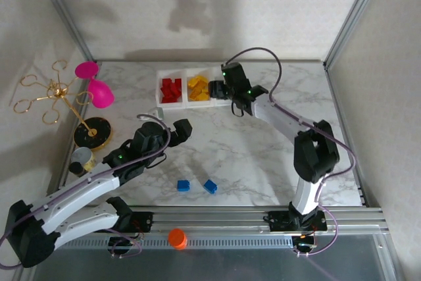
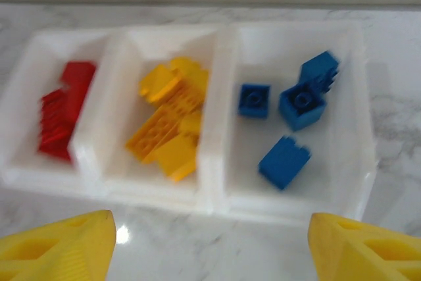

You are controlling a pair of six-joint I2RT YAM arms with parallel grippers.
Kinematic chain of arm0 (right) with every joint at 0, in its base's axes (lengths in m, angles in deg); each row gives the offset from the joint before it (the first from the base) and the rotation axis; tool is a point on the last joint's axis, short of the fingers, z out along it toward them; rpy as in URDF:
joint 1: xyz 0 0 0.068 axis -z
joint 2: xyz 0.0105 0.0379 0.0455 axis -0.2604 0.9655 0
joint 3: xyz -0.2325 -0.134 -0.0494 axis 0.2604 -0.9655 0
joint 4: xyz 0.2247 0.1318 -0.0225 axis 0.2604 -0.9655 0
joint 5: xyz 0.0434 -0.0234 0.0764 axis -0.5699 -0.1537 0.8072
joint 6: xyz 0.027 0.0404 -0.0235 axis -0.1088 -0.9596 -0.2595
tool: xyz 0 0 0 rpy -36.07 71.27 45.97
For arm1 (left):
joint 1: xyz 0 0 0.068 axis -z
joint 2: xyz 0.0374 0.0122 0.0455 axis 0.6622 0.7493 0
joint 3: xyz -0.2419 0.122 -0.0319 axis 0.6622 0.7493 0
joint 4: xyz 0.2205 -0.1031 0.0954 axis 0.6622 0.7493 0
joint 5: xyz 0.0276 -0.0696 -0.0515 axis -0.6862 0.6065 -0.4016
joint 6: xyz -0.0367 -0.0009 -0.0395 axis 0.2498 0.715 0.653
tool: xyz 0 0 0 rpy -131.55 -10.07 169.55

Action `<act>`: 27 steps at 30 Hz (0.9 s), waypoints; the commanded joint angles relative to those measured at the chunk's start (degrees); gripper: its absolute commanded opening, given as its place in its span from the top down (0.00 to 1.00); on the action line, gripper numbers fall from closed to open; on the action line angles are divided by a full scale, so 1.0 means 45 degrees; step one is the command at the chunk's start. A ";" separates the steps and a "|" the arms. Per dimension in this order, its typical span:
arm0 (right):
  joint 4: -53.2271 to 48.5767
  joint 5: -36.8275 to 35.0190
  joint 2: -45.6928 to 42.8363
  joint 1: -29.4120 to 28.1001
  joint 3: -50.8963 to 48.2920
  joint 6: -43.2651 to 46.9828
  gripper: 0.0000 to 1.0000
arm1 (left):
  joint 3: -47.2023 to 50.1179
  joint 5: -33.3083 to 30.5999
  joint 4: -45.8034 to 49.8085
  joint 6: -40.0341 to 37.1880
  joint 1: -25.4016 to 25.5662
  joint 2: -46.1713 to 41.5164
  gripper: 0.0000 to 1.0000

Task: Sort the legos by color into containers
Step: Pick up the lego from the bottom-center of the table.

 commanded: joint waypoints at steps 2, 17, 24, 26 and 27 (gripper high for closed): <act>-0.0699 0.0432 -0.1447 -0.1196 -0.1929 -0.0425 0.19 | 0.0226 -0.0209 0.1860 0.0217 -0.0121 -0.0984 0.00; 0.0589 0.2046 -0.3282 -0.6110 -0.6714 -0.0275 0.11 | 0.0490 -0.0618 0.5921 0.1906 -0.0131 -0.3534 0.00; 0.1290 0.1955 -0.2153 -0.7679 -0.6592 0.0029 0.08 | 0.0517 -0.0710 0.6799 0.2247 -0.0141 -0.3656 0.00; 0.1333 0.2005 -0.1694 -0.7847 -0.6329 0.0172 0.08 | 0.0558 -0.0703 0.6820 0.2313 -0.0139 -0.3743 0.00; 0.1324 0.1920 -0.1462 -0.7923 -0.6157 0.0228 0.08 | 0.0548 -0.0720 0.6847 0.2324 -0.0140 -0.3778 0.00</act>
